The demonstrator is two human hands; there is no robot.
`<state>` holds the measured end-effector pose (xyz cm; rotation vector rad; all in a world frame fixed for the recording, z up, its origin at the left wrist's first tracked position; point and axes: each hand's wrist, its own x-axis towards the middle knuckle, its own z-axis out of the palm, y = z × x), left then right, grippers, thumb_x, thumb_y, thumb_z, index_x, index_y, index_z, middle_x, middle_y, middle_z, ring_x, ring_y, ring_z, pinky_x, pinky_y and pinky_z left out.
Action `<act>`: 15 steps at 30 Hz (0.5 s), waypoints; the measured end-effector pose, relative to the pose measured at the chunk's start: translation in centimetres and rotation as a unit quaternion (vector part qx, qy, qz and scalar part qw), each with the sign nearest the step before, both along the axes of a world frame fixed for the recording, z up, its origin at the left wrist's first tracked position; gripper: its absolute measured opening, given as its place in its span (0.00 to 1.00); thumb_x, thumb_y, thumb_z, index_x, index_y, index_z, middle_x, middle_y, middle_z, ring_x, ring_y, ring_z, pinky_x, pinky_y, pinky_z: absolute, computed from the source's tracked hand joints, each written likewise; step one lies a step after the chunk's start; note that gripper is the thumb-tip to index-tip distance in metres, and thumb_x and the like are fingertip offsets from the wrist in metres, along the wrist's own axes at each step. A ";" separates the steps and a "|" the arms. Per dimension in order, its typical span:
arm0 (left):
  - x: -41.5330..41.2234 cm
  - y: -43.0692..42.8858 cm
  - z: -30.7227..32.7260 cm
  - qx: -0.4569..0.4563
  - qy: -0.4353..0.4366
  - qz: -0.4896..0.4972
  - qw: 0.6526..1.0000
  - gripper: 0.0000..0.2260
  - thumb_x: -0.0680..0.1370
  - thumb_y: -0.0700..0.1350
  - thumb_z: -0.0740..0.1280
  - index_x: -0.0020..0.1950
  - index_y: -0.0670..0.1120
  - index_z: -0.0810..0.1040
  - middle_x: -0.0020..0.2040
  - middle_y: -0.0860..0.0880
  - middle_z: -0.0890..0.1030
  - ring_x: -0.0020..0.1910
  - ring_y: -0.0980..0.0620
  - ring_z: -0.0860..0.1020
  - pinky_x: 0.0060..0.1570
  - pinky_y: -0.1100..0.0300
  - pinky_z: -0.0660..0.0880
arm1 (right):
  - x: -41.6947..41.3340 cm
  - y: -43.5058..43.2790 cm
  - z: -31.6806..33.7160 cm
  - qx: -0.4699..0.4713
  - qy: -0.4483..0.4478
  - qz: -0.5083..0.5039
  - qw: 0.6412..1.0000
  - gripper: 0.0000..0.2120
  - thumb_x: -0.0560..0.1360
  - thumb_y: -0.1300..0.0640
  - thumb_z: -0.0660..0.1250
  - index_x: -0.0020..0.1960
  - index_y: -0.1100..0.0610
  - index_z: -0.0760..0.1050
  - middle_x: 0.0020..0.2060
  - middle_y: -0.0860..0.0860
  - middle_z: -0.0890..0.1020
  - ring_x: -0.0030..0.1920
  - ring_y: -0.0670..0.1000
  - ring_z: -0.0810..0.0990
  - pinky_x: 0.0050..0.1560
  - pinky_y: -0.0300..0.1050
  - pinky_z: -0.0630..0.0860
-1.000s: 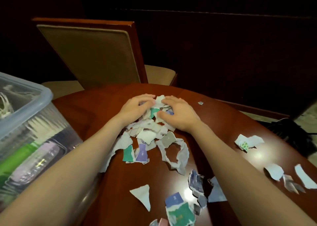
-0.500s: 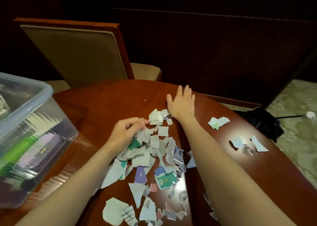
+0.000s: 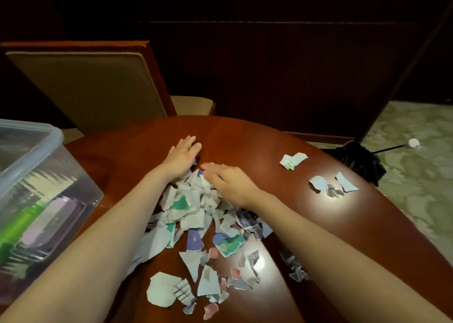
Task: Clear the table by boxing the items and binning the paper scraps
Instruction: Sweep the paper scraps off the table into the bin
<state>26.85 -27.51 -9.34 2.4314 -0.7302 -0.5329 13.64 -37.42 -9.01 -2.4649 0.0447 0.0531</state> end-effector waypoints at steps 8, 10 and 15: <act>-2.4 -0.4 -0.4 0.147 -0.108 -0.112 0.977 0.25 0.83 0.52 0.47 0.78 0.47 0.45 0.78 0.48 0.42 0.77 0.49 0.42 0.74 0.52 0.42 | -5.2 -7.6 1.0 -0.207 -0.037 -0.320 0.924 0.21 0.80 0.50 0.51 0.73 0.49 0.62 0.76 0.50 0.56 0.76 0.51 0.48 0.73 0.57 0.42; -3.3 -0.1 -0.5 0.144 -0.107 -0.130 0.975 0.24 0.83 0.52 0.46 0.78 0.48 0.44 0.78 0.49 0.42 0.77 0.51 0.41 0.74 0.53 0.41 | -5.9 -8.7 0.2 -0.183 0.048 -0.350 0.917 0.23 0.80 0.45 0.49 0.74 0.45 0.58 0.77 0.49 0.51 0.77 0.54 0.44 0.70 0.67 0.39; -5.1 1.2 -0.5 0.128 -0.099 -0.165 0.973 0.23 0.83 0.52 0.45 0.78 0.51 0.45 0.78 0.51 0.42 0.76 0.54 0.41 0.73 0.57 0.40 | -6.8 -6.2 -1.5 -0.168 0.076 -0.316 0.931 0.22 0.81 0.46 0.45 0.75 0.45 0.55 0.77 0.51 0.52 0.76 0.57 0.45 0.71 0.66 0.39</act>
